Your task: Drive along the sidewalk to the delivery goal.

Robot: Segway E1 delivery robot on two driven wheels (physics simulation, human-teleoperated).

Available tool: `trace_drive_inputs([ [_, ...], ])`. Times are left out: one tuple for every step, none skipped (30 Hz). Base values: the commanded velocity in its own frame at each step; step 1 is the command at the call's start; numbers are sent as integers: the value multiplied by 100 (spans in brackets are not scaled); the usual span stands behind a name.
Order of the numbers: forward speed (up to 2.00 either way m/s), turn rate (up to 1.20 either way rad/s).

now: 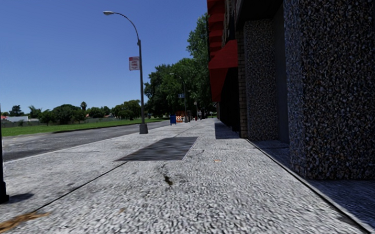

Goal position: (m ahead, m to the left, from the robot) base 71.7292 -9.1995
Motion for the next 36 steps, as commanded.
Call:
trace_drive_inputs([
  [200, 0],
  [200, 0],
  [200, 0],
  [200, 0],
  [200, 0],
  [200, 0],
  [200, 0],
  [200, 0],
  [200, 0],
  [200, 0],
  [200, 0],
  [200, 0],
  [200, 0],
  [200, 0],
  [200, 0],
  [200, 0],
  [200, 0],
  [200, 0],
  [200, 0],
  [200, 0],
  [200, 0],
  [200, 0],
  [200, 0],
  [200, 0],
  [200, 0],
  [200, 0],
  [200, 0],
  [200, 0],
  [200, 0],
  [200, 0],
  [200, 0],
  [200, 0],
  [200, 0],
  [200, 0],
  [200, 0],
  [200, 0],
])
